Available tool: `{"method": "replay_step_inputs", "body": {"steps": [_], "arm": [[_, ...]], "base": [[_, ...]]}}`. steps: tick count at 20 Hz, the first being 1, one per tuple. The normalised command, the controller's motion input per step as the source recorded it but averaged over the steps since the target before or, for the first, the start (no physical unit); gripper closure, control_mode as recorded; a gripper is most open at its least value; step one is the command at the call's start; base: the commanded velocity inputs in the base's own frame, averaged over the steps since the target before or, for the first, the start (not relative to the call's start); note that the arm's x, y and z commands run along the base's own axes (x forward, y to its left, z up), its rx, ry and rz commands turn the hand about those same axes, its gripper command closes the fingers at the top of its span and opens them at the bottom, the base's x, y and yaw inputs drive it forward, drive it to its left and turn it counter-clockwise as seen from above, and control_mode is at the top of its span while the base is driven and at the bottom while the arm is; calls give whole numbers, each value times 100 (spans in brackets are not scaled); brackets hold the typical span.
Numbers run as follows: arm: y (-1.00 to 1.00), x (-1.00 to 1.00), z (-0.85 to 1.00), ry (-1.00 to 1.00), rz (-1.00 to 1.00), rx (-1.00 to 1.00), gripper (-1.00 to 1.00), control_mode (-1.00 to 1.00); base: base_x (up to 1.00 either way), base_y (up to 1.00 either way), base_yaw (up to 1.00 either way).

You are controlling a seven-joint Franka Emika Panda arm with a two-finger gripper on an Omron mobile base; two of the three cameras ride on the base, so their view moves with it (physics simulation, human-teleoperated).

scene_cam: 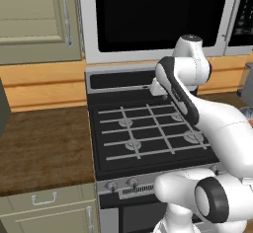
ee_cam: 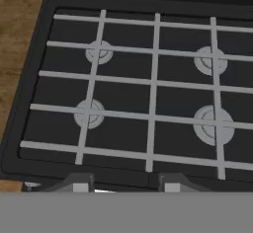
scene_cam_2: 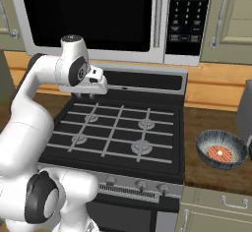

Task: Open the microwave, place the bowl with waffle inside the microwave, then close the microwave door and turn it on.

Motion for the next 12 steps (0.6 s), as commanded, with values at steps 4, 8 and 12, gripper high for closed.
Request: {"method": "replay_step_inputs", "body": {"steps": [4, 8, 12], "arm": [[0, -45, 0, -8, 0, 0, -100, -100], [0, -80, 25, -38, 0, 0, -100, -100], [-4, -50, 81, -45, -1, 0, -100, -100]], "base": [[0, 0, 0], [0, 0, 0], [0, 0, 0]]}}
